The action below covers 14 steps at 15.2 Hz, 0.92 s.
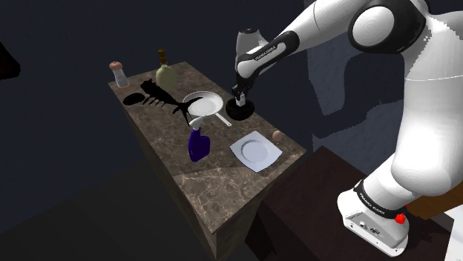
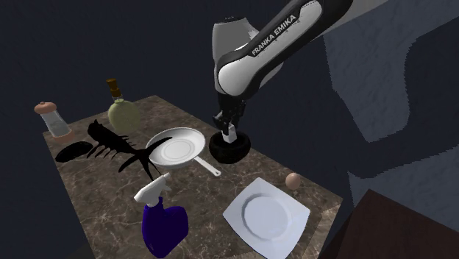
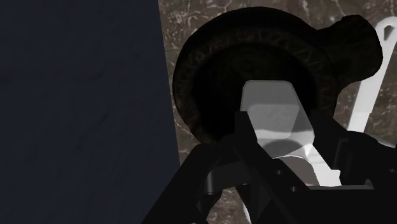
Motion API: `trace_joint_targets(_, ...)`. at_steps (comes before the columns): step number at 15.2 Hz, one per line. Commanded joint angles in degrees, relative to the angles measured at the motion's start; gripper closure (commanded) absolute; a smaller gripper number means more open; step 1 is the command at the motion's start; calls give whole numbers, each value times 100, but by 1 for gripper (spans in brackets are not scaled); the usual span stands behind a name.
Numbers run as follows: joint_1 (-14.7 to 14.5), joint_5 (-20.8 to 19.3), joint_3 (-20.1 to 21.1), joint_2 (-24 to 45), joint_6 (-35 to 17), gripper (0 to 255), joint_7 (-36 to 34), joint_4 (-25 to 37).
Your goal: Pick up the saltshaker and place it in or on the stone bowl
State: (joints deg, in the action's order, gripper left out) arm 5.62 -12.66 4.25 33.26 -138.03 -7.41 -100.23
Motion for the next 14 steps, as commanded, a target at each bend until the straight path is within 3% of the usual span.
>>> trace_joint_targets(1,0,0,0,2,-1,255,1,2)
trace_joint_targets(2,0,0,0,2,-1,255,1,2)
trace_joint_targets(3,1,0,0,2,-1,0,1,2)
trace_joint_targets(8,1,0,0,2,-1,0,1,2)
trace_joint_targets(12,2,93,72,-509,477,0,57,-32)
trace_joint_targets(14,1,93,72,-509,477,0,57,-33)
